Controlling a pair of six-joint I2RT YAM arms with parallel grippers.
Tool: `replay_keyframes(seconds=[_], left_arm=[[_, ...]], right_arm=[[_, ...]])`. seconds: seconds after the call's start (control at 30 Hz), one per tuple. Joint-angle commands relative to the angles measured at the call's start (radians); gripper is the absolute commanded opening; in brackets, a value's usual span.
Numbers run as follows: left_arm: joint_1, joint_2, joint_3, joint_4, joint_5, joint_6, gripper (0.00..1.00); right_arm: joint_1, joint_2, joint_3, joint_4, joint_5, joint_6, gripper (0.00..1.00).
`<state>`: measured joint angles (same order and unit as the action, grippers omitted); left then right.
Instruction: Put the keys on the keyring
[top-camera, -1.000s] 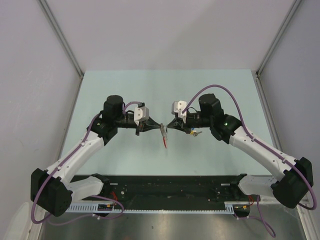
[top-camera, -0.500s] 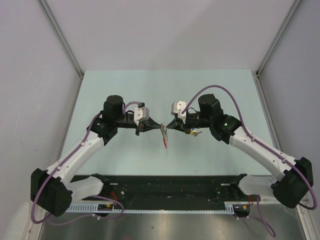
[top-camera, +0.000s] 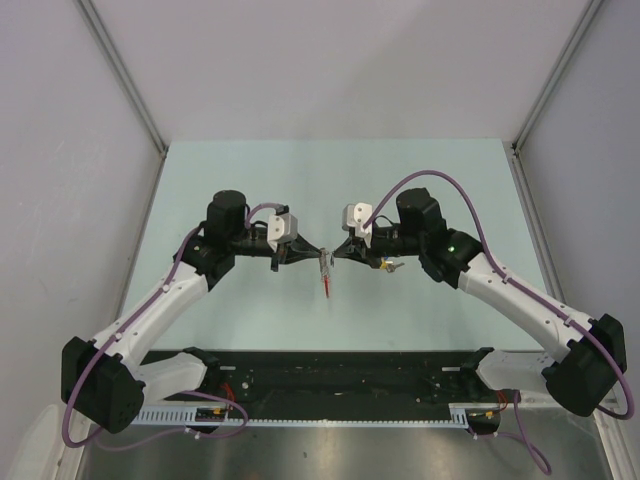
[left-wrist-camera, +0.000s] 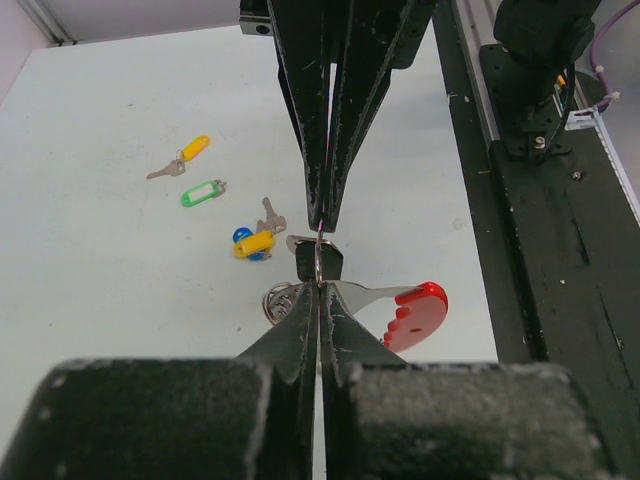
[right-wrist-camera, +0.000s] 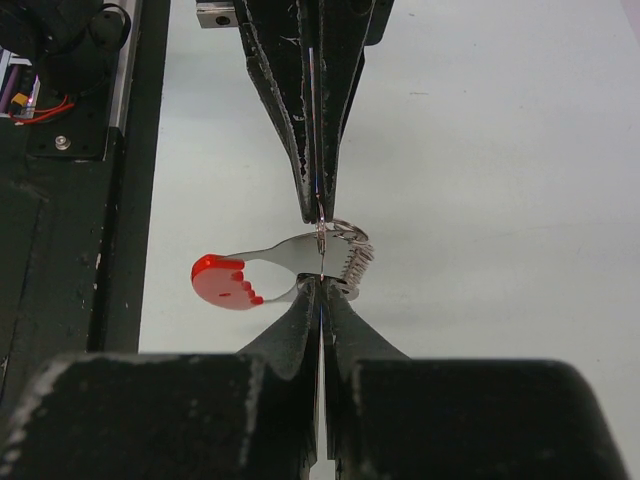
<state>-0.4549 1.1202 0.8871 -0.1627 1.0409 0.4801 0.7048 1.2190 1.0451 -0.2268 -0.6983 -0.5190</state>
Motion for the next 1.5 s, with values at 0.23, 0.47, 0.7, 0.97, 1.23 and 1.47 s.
replay_keyframes(seconds=[0.23,0.47,0.7,0.97,1.23,1.47], left_arm=[[-0.007,-0.008,0.029,-0.009,0.093,0.022,0.0],[-0.011,-0.005,0.038,-0.026,0.091,0.023,0.01],[-0.019,-0.002,0.046,-0.044,0.085,0.025,0.01],[-0.021,-0.013,0.046,-0.038,0.035,0.002,0.0],[-0.022,-0.031,0.035,-0.014,0.021,-0.015,0.0],[-0.022,-0.06,-0.025,0.147,0.027,-0.148,0.0]], right_arm=[[0.033,-0.003,0.029,0.032,-0.007,-0.015,0.0],[0.05,0.0,0.041,0.032,0.003,-0.016,0.0],[0.061,0.016,0.059,0.035,0.013,-0.01,0.0],[0.067,0.008,0.062,0.029,0.052,-0.009,0.0],[0.076,-0.004,0.062,0.027,0.08,0.005,0.02],[0.064,-0.035,0.062,-0.022,0.112,0.027,0.29]])
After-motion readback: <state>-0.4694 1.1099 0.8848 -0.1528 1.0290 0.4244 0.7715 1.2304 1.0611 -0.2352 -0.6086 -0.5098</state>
